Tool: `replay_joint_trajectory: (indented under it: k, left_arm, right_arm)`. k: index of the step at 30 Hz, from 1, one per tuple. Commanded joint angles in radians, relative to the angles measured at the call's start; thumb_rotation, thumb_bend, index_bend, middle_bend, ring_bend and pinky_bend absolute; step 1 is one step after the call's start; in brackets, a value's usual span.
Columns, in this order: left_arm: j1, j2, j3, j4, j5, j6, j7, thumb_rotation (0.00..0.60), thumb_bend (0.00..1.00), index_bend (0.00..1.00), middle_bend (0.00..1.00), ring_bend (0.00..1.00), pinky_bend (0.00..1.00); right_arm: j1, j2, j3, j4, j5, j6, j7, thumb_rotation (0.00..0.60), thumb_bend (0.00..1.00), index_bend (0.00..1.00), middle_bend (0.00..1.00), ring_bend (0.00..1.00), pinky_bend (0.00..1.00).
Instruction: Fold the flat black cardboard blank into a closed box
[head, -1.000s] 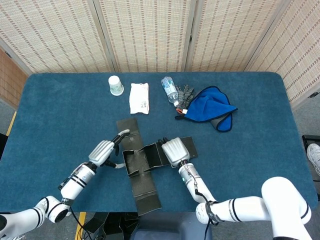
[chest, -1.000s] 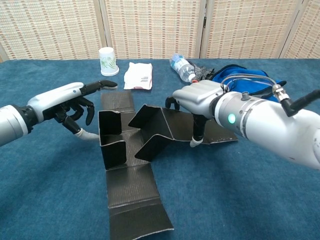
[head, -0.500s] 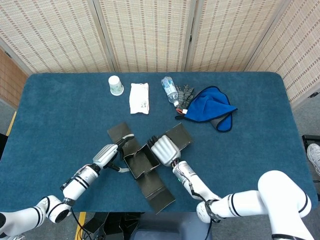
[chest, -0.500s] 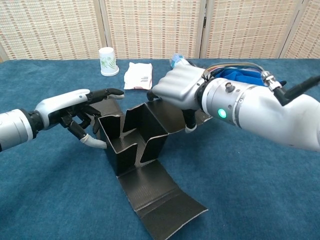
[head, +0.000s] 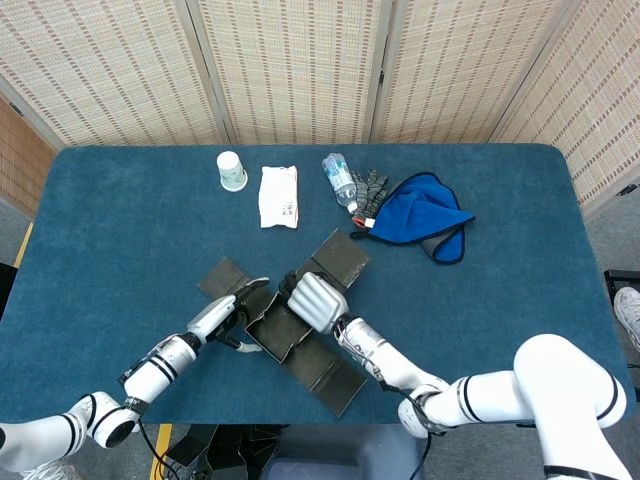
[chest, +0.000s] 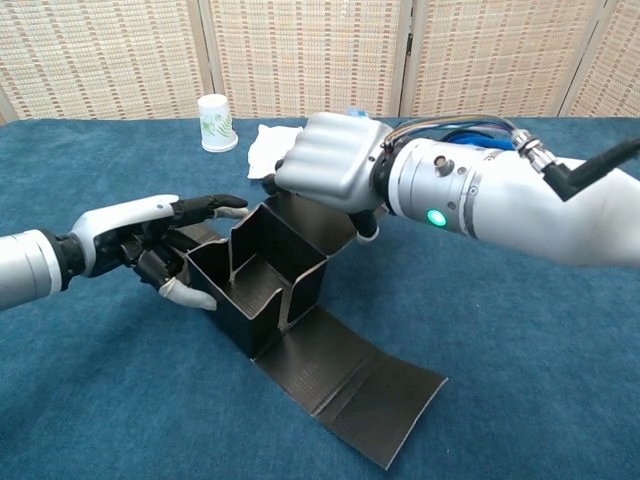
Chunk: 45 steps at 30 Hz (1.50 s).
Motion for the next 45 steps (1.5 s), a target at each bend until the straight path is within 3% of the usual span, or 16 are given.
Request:
replay_joint_trajectory:
  k: [1, 22, 37, 40, 45]
  left_arm:
    - [-0.008, 0.007, 0.007, -0.008, 0.002, -0.021, -0.041, 0.6, 0.1, 0.0, 0.0, 0.62, 0.87]
    - [-0.022, -0.021, 0.024, 0.02, 0.011, -0.061, -0.188, 0.6, 0.1, 0.07, 0.0, 0.63, 0.87]
    - [-0.009, -0.051, 0.014, 0.04, -0.004, -0.04, -0.222, 0.6, 0.1, 0.25, 0.21, 0.67, 0.87]
    - [-0.007, -0.054, 0.015, 0.042, -0.003, -0.037, -0.226, 0.6, 0.1, 0.28, 0.24, 0.67, 0.87]
    - [-0.003, -0.055, 0.014, 0.043, -0.008, -0.037, -0.227, 0.6, 0.1, 0.3, 0.26, 0.68, 0.87]
  right_arm:
    - [0.009, 0.011, -0.011, 0.018, -0.051, -0.022, 0.022, 0.6, 0.22, 0.5, 0.43, 0.88, 0.97]
    - [0.008, 0.027, -0.028, 0.108, -0.268, -0.066, 0.096, 0.6, 0.22, 0.52, 0.45, 0.88, 0.97]
    - [-0.031, 0.025, -0.005, 0.129, -0.283, -0.071, 0.106, 0.6, 0.22, 0.52, 0.42, 0.88, 0.97]
    - [-0.038, 0.027, 0.001, 0.119, -0.267, -0.07, 0.086, 0.6, 0.22, 0.46, 0.38, 0.87, 0.97]
    - [-0.059, 0.041, 0.023, 0.073, -0.204, -0.06, 0.074, 0.6, 0.21, 0.18, 0.28, 0.83, 0.97]
